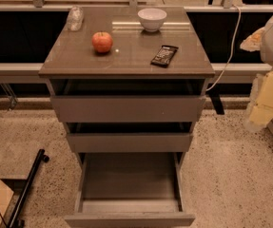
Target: Place rxbar chocolate into bottom drawer
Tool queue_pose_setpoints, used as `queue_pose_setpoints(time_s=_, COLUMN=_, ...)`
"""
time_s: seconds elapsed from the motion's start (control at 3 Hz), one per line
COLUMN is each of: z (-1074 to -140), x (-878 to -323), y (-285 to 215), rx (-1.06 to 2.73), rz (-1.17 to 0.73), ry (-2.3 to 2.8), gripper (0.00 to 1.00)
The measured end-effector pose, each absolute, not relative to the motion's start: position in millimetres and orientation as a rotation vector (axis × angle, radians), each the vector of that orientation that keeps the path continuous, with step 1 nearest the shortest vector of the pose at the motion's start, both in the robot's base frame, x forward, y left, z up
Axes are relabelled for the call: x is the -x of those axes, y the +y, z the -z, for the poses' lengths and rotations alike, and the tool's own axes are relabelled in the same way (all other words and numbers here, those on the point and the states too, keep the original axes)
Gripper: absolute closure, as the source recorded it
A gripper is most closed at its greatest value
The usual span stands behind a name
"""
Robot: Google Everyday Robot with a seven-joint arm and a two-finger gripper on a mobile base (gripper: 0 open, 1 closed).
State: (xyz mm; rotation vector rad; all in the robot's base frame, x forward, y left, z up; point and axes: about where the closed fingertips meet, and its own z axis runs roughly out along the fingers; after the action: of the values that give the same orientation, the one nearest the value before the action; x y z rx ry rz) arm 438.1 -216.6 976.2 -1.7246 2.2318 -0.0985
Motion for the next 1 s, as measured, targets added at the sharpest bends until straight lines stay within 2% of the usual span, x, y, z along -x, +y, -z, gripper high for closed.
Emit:
queue_pose_setpoints(time_s=0.33, z=-976, x=-438, y=-217, rx=1.725, rz=0.099, ry=2.232, gripper=0.0)
queue_pose_setpoints(time_s=1.0, z=-974, x=-481, y=-207, rx=1.648, rz=-0.011, ry=2.114, gripper=0.0)
